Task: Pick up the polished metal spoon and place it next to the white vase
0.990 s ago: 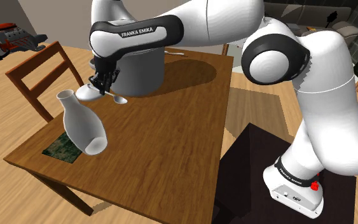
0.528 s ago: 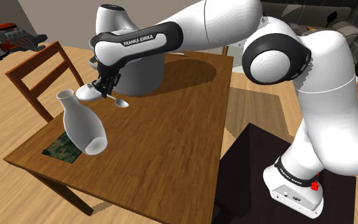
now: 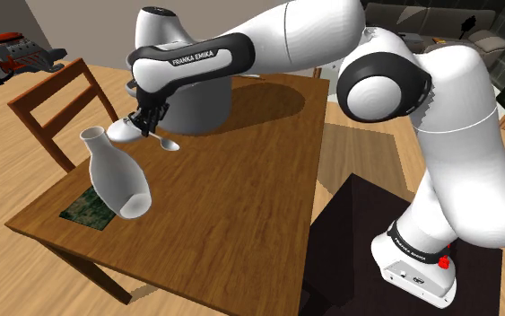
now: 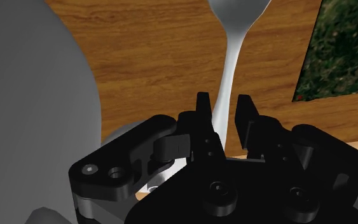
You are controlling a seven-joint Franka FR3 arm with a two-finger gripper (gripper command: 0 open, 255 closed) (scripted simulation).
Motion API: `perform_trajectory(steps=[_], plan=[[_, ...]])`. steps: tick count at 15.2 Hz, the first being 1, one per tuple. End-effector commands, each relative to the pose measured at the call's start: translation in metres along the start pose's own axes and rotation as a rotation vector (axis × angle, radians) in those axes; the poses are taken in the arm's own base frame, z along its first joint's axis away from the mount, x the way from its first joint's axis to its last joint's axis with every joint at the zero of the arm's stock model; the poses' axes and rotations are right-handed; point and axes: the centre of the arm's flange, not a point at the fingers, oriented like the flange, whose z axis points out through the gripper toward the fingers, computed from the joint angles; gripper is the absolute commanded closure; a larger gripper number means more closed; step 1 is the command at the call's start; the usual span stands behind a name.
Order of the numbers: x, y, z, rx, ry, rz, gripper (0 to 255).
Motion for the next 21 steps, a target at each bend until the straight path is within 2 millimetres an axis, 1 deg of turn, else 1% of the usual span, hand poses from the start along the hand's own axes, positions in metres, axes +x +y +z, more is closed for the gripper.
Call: perform_trajectory(steps=[1, 3, 4, 5, 6, 8, 9, 12, 13, 21], plan=[[-0.022, 0.045, 0.064, -0.041, -0.102, 0.058, 255], [-0.022, 0.045, 0.064, -0.041, -0.102, 0.058, 255], [-0.007, 0.045, 0.063, -0.043, -0.102, 0.058, 0], [0.000, 0.039, 0.062, -0.043, -0.103, 0.056, 0], [0.007, 0.037, 0.071, -0.044, -0.103, 0.057, 0], [0.024, 0.046, 0.086, -0.041, -0.104, 0.057, 0], [-0.022, 0.045, 0.064, -0.041, -0.102, 0.058, 0], [-0.018, 0.044, 0.025, -0.041, -0.102, 0.058, 0], [-0.017, 0.043, 0.014, -0.041, -0.102, 0.058, 0], [-0.017, 0.043, 0.014, -0.041, -0.102, 0.058, 0]])
